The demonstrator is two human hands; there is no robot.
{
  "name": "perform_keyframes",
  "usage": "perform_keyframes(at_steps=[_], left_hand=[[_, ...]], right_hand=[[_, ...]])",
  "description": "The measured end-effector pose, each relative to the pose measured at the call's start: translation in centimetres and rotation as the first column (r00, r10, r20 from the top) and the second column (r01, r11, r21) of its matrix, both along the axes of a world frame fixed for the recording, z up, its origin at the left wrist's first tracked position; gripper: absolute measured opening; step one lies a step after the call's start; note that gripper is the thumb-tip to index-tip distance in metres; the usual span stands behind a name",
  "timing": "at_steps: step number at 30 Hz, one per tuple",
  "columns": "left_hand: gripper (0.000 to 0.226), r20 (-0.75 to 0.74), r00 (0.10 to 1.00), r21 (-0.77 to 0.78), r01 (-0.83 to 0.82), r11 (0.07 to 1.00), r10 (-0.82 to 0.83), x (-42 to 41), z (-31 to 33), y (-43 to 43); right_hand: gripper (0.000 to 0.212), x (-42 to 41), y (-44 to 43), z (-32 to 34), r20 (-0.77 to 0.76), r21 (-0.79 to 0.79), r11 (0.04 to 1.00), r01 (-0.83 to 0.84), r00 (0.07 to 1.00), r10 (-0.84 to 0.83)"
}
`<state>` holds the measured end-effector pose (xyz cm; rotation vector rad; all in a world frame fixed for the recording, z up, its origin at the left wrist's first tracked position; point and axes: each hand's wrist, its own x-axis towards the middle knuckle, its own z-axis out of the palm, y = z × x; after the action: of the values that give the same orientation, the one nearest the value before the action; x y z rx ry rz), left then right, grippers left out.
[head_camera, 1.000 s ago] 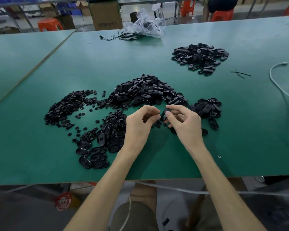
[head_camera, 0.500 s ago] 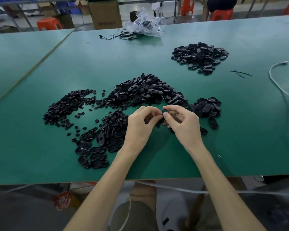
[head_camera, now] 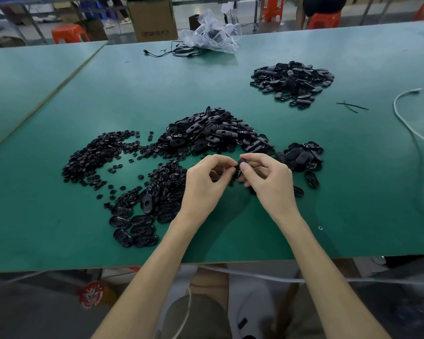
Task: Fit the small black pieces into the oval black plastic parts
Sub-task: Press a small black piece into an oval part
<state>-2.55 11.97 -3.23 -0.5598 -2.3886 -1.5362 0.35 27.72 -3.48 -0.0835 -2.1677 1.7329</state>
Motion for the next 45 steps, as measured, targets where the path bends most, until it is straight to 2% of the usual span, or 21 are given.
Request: perform_keyframes(at_steps=[13, 22, 30, 39, 45], left_hand=[[0.009, 0.053, 0.998, 0.059, -0.046, 0.997, 0.043, -0.31, -0.07, -0.11], [0.010, 0.038, 0.999, -0.011, -0.022, 1.000, 0.023, -0.38, -0.27, -0.06], [0.010, 0.032, 0.999, -0.009, -0.013, 1.000, 0.014, -0.22, -0.27, -0.03], [0.008, -0.122, 0.992, -0.131, -0.032, 0.991, 0.016, 0.11, -0.18, 0.12], [0.007, -0.119, 0.993, -0.144, -0.032, 0.989, 0.014, 0.04, -0.18, 0.13]], right_hand=[[0.015, 0.00, -0.09, 0.05, 0.004, -0.031, 0.999, -0.011, 1.000, 0.012], [0.016, -0.13, -0.18, 0.07, 0.007, -0.020, 1.000, -0.022, 1.000, 0.022], [0.015, 0.02, -0.07, 0.06, 0.004, 0.006, 0.999, -0.032, 0.999, 0.032], [0.015, -0.10, -0.14, 0.12, 0.013, 0.014, 0.999, -0.031, 0.999, 0.031], [0.014, -0.08, -0.08, 0.17, 0.015, 0.026, 0.999, -0.032, 0.999, 0.032]])
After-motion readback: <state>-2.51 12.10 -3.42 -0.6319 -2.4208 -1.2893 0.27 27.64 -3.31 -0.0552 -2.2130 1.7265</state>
